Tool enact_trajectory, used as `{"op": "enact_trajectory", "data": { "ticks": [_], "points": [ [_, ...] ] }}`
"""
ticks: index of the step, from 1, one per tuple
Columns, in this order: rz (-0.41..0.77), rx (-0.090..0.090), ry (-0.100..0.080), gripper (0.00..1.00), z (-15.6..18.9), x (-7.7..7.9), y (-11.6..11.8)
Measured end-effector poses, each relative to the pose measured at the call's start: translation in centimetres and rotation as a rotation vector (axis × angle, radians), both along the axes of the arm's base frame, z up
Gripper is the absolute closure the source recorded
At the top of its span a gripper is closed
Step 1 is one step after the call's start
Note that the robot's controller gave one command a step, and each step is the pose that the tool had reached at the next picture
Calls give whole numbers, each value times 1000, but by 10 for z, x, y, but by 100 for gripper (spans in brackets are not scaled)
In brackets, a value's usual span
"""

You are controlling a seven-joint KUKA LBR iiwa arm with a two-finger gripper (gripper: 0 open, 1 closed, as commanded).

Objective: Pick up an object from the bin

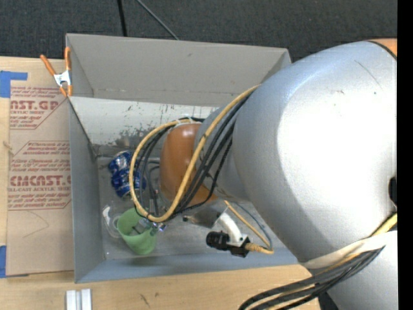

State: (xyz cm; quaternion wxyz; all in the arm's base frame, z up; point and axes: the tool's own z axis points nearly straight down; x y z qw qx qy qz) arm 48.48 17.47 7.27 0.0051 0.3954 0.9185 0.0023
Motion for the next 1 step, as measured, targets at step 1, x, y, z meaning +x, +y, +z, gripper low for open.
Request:
{"op": "enact_trajectory", "data": {
  "ticks": [1],
  "points": [
    [1, 2, 0, 100, 2, 1, 0]
  ]
}}
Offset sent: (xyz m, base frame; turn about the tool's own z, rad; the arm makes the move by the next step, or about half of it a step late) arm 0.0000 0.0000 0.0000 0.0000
